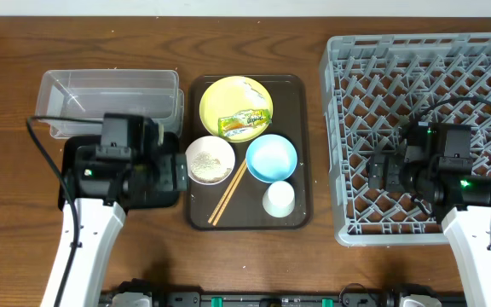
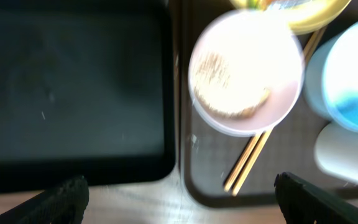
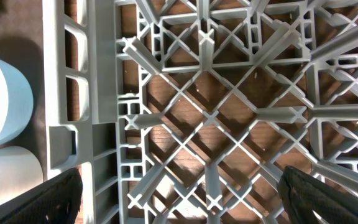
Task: Sort waste into correct bins and load items into the dishwasher rack
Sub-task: 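Raise both arms and move the left gripper toward the yellow plate, then grasp the white tissue on the yellow plate with the left gripper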
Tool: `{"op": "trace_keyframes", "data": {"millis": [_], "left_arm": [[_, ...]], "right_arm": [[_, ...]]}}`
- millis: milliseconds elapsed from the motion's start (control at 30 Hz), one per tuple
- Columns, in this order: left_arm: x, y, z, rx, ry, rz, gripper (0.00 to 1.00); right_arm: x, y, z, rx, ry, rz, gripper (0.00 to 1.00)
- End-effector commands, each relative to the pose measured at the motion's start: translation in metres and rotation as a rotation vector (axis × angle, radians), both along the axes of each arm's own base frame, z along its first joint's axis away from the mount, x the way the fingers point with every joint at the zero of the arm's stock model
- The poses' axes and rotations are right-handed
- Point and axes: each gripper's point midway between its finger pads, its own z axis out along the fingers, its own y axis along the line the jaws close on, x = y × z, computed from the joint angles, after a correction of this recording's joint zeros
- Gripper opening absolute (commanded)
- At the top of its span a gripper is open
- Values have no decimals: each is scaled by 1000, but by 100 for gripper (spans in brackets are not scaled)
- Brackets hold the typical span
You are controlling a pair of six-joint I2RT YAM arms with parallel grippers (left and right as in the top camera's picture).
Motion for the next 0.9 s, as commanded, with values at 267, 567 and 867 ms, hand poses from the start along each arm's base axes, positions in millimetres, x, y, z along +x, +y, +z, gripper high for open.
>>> {"op": "trace_keyframes", "data": {"millis": [267,567,867], "left_arm": [[84,-16,50,-29,-171,-24,99],[146,-62,43,-62,-218,-86,99],[171,-111,-22,-105,-134,-92,99]], "right_arm": [[6,4,10,11,-32,5,99],[6,4,10,11,-32,6,99],[5,4,10,11,-27,6,99]]}}
